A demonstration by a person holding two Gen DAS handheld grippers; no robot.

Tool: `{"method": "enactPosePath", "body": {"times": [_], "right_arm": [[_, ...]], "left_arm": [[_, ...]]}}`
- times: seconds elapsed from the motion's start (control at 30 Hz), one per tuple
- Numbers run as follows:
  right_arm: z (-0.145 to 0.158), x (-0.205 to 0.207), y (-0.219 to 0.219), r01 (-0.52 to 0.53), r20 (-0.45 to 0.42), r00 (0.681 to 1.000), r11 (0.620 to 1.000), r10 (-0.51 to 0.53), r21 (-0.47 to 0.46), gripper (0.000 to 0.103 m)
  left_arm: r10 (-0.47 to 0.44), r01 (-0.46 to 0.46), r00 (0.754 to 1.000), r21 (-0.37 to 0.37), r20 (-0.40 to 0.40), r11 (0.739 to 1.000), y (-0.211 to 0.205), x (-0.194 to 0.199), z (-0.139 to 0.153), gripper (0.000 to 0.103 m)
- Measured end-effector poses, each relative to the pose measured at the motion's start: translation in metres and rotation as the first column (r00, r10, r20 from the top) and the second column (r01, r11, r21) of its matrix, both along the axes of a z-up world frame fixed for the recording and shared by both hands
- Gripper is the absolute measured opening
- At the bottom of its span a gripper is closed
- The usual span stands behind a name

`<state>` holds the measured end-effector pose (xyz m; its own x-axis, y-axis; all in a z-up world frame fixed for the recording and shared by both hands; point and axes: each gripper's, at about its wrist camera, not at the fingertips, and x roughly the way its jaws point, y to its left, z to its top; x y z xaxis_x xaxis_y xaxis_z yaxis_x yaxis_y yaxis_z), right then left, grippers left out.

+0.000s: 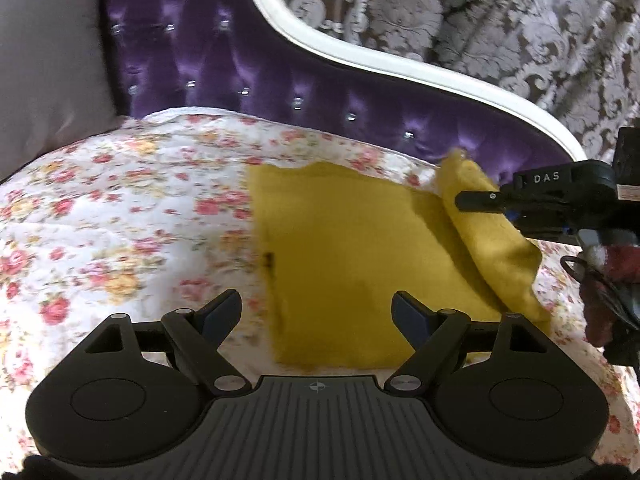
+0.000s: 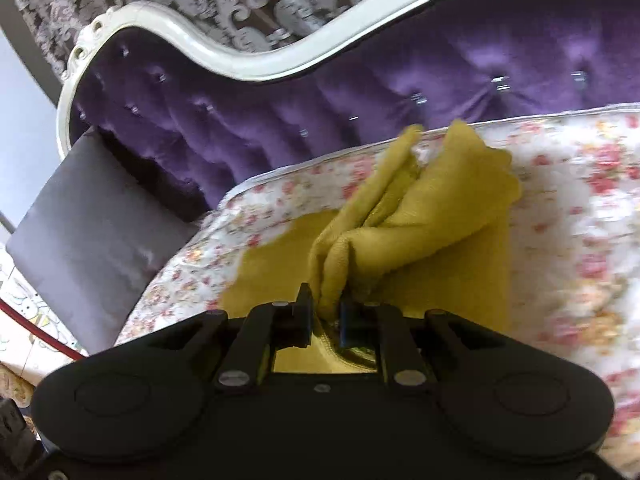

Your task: Fold small clothes

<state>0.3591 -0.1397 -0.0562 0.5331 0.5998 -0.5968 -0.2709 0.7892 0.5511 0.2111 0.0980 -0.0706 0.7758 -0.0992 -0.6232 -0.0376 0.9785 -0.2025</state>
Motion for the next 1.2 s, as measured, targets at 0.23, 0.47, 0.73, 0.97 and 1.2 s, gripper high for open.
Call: {"method": "enactPosePath", "body": {"times": [0.23, 0.47, 0.73, 0.97, 1.2], "right_arm": [[-0.006, 0.003, 0.058, -0.064, -0.002, 0.998, 0.998, 0.064, -0.013, 0.022], [-0.009, -0.002, 0.095, -0.112, 0.017, 0.993, 0.992, 0.113, -0.059, 0.022], [-0.013, -0.015, 0.139, -0.217, 0.080, 0.970, 0.968, 0.228, -0.127, 0.018], [0.012, -0.045, 0.115, -0.139, 0.231, 0.954, 0.962, 0.194, -0.235, 0.076], [0.010, -0.093, 0.122, -0.074, 0.349, 0.905, 0.899, 0.242, -0.433, 0.100]], "left_arm": [[0.035, -0.035, 0.999, -0.030, -0.012, 0.999, 0.029, -0.009, -0.005, 0.082], [0.050, -0.051, 0.998, -0.049, -0.023, 0.997, 0.044, -0.014, -0.009, 0.082], [0.052, -0.054, 0.998, -0.070, -0.029, 0.996, 0.053, -0.016, -0.007, 0.082], [0.031, -0.032, 0.999, -0.142, -0.013, 0.989, 0.068, 0.001, 0.015, 0.082], [-0.005, 0.006, 1.000, -0.142, 0.008, 0.990, 0.058, 0.043, 0.043, 0.082]]}}
